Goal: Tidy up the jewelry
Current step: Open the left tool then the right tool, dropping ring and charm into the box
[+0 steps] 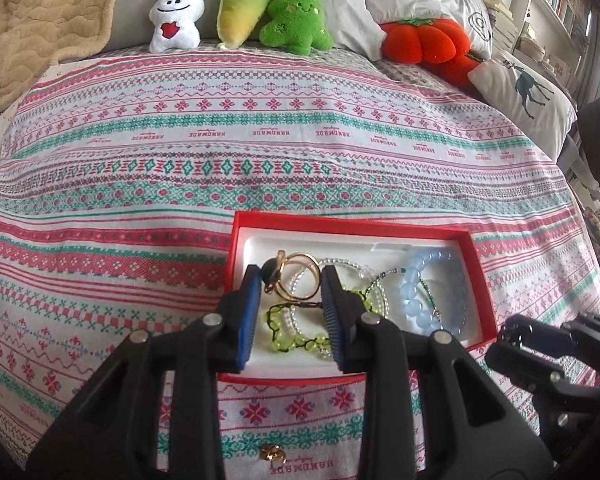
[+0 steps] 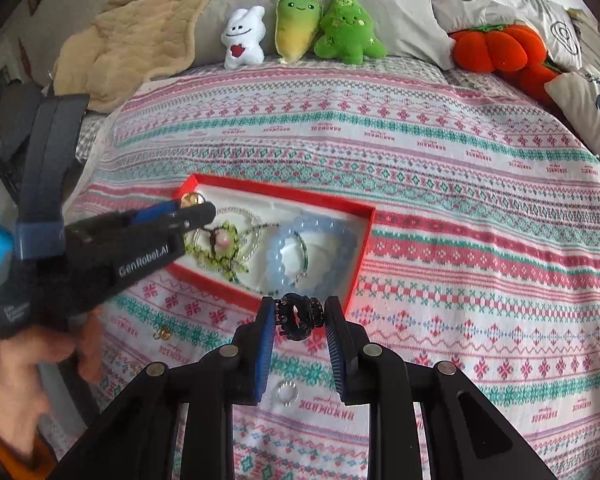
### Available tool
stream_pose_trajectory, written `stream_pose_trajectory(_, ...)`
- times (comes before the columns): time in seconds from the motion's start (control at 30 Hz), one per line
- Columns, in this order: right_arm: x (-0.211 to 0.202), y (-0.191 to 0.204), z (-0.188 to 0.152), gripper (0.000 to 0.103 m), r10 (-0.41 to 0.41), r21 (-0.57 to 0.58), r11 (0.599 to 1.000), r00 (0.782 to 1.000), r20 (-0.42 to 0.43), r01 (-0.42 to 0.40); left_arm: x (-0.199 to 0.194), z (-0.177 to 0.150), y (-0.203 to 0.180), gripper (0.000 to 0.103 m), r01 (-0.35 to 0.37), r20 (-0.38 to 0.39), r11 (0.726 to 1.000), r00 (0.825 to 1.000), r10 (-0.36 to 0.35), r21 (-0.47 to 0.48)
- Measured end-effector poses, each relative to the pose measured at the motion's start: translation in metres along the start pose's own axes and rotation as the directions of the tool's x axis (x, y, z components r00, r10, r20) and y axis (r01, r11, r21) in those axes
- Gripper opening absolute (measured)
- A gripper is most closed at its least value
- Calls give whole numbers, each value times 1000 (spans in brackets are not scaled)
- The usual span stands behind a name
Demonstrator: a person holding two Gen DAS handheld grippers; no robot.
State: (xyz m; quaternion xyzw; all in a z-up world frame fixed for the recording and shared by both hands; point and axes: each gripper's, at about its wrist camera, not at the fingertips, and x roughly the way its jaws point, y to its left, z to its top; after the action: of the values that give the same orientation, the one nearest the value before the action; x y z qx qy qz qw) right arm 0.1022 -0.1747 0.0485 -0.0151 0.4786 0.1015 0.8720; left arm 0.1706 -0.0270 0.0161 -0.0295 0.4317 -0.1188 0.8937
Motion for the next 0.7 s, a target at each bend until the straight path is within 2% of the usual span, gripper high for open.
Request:
stream_pose_trajectory(0.17,8,-1,10,25,-9,-16,1000,999,31,9,-1,0,-2,33,-7,-7,1000,1000,7,10)
stream_pose_trajectory(0.3,16,-3,14,25,-3,-20,1000,1000,31,4,-9,-1,-3,46,-8,8,1000,1000,8,24)
stream_pose_trajectory(0.7,32,-2,16,25,-14,-39,999,1000,20,15,-37,-10,0,61,-53,34,995,998,51,84)
